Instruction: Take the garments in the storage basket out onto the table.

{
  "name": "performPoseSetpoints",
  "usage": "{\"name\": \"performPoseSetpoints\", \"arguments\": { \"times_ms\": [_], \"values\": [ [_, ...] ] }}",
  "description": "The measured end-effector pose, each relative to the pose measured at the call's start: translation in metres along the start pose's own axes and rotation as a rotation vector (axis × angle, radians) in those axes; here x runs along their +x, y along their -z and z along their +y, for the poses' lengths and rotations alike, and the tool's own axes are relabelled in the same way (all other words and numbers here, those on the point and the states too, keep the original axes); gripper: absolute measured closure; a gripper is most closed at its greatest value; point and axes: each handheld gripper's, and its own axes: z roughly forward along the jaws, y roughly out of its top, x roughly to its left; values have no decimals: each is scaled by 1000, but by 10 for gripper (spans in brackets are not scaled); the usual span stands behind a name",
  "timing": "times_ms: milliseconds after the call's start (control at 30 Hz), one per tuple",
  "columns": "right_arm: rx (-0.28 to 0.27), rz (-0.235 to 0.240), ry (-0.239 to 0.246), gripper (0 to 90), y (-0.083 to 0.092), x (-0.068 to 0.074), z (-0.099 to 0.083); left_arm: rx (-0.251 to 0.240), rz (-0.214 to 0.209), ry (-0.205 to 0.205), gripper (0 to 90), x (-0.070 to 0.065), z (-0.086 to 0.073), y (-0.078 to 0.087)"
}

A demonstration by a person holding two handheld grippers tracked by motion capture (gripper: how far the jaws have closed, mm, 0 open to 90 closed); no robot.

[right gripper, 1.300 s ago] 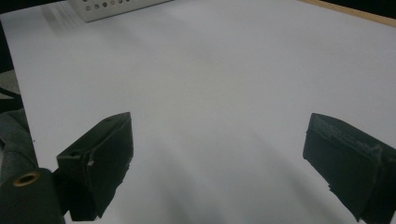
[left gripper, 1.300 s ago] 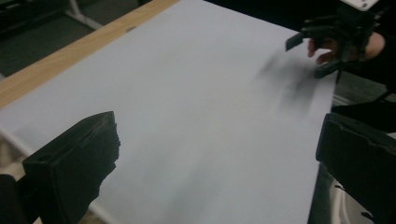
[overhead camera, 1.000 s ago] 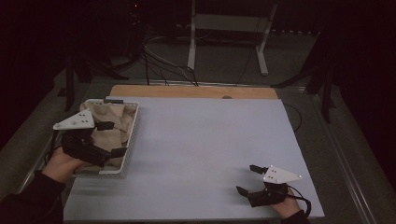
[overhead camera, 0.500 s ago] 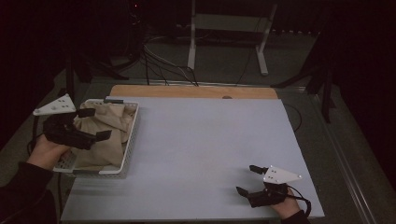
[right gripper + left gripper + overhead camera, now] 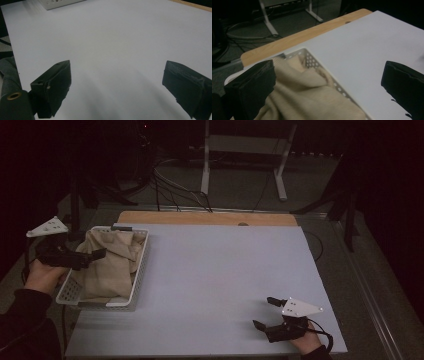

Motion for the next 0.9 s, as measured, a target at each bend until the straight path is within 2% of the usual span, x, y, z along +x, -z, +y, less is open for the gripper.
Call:
{"name": "performPoseSetpoints", "arguments": {
  "times_ms": [267, 467, 500, 667, 900],
  "values": [
    [2, 5, 1, 88, 0, 0, 0, 18, 55, 42, 2, 14, -19, -12],
    [2, 8, 1, 88, 0, 0, 0, 52, 78, 73, 2, 18, -33, -22],
    [2, 10, 0, 88, 0, 0, 0, 60, 72, 79, 2, 19, -35, -24],
    [5, 13, 1, 88, 0, 1, 0, 104, 83, 87, 2, 16, -47, -37],
    [5, 16, 0, 88, -1, 1, 0, 127, 94, 86, 2, 11, -57, -47]
  ]
}}
